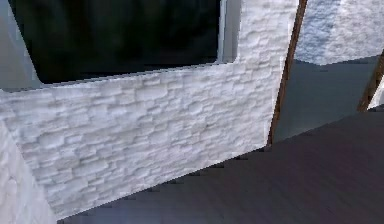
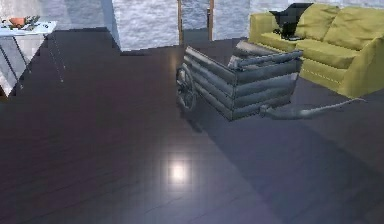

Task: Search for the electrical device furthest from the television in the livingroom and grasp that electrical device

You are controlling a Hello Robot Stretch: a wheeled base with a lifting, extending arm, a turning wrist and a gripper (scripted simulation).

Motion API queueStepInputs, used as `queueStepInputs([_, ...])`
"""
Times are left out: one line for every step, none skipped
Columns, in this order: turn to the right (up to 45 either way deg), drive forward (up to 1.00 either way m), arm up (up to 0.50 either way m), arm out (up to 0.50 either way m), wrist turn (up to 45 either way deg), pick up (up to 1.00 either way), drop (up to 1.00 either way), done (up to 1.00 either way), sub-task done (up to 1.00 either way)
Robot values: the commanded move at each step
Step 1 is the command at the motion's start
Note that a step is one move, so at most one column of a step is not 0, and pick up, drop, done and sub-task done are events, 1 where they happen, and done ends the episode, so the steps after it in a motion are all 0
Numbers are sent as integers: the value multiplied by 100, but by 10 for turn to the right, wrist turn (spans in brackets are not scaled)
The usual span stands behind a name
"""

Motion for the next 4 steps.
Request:
queueStepInputs([0, 40, 0, 0, 0, 0, 0, 0, 0])
queueStepInputs([450, 0, 0, 0, 0, 0, 0, 0, 0])
queueStepInputs([180, 0, 0, 0, 0, 0, 0, 0, 0])
queueStepInputs([0, 100, 0, 0, 0, 0, 0, 0, 0])
